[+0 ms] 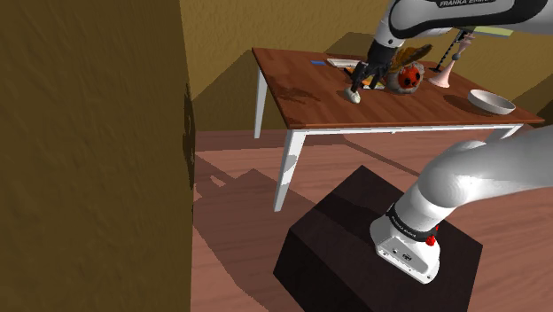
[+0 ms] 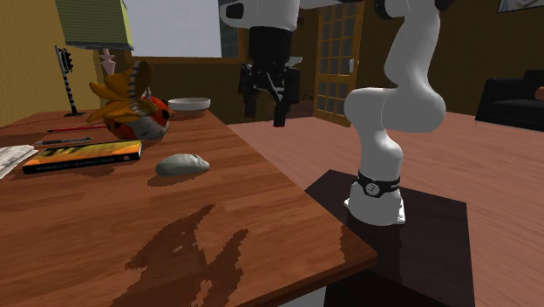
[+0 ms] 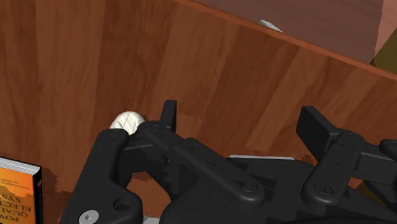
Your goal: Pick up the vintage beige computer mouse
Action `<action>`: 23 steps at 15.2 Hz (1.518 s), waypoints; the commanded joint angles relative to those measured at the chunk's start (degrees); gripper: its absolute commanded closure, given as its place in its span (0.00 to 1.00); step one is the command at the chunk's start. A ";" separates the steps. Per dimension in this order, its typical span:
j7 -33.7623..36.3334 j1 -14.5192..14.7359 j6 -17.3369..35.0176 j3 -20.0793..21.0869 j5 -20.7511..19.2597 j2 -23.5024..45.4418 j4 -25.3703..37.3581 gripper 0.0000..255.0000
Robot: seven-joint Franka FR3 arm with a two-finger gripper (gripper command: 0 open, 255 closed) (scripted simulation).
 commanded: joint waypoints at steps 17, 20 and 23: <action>-12.11 -0.75 26.04 -13.77 5.55 23.64 6.09 0.00; -12.63 -0.59 28.16 -14.09 6.18 24.82 5.06 0.00; -12.73 -0.58 28.25 -14.14 6.28 24.98 5.12 1.00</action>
